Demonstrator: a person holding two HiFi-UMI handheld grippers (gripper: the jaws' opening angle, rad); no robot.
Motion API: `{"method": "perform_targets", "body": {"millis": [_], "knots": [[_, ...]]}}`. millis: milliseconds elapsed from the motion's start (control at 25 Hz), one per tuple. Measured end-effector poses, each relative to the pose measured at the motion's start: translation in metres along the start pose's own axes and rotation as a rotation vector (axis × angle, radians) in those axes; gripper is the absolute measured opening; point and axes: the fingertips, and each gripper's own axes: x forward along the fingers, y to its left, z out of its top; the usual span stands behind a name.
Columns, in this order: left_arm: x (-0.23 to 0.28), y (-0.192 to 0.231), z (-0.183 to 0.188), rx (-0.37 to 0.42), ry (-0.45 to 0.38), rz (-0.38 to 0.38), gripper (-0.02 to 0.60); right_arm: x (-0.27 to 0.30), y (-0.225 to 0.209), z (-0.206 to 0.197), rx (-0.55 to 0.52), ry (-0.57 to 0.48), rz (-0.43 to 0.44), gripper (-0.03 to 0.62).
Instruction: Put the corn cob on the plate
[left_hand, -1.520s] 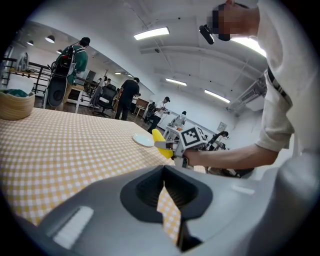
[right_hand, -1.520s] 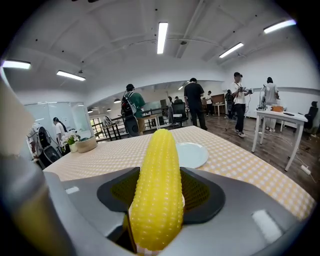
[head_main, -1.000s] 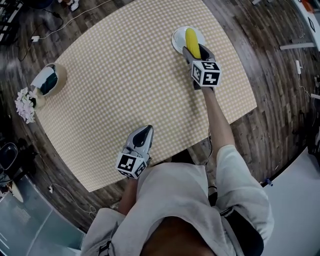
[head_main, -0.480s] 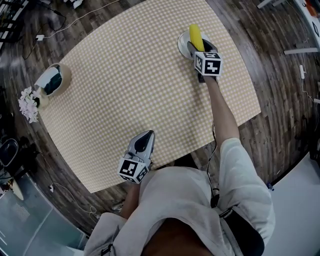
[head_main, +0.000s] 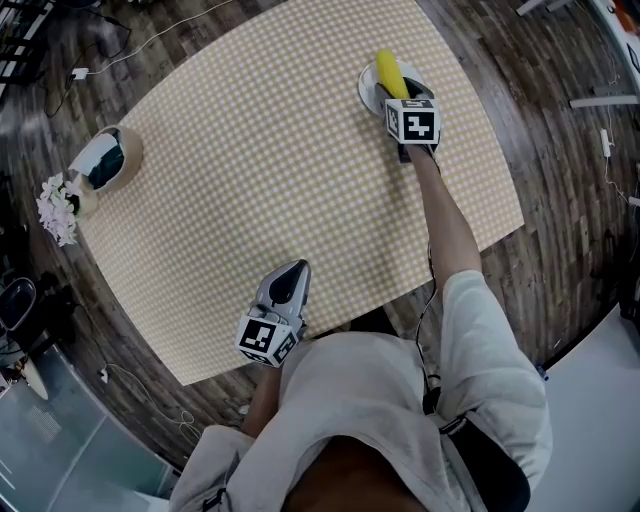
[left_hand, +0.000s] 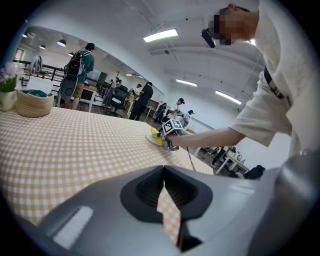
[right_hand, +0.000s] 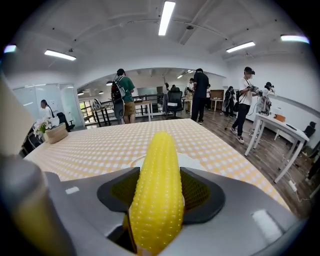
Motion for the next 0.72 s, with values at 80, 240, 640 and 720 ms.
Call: {"method": "perform_targets", "body": {"millis": [80,240,640,720], "knots": [[0.0005,-0.0016,0.0016,-0.001,-0.003,-0.001,0.008,0.0012,-0.0015,-0.0024,-0.019,0.019,-0.004,0.255],[-0.0004,0.002,0.0045,-0.005,-0.012,0.003,0.008,0.0061,-0.0023,-0.0044,-0.028,0.066,-0.014,0.253],[-0.0019,0.0036,0.0079,-0.009,-0.029,0.01,0.008,0.0087,-0.0012,-0.0061,-0.07,0.099,-0.019,0.255],[-0.0024,0.0041,0.0071,-0.012,-0.03,0.012,0.008,0.0091,-0.0011,-0.0065,-0.068,0.102,-0.019,0.255]]}}
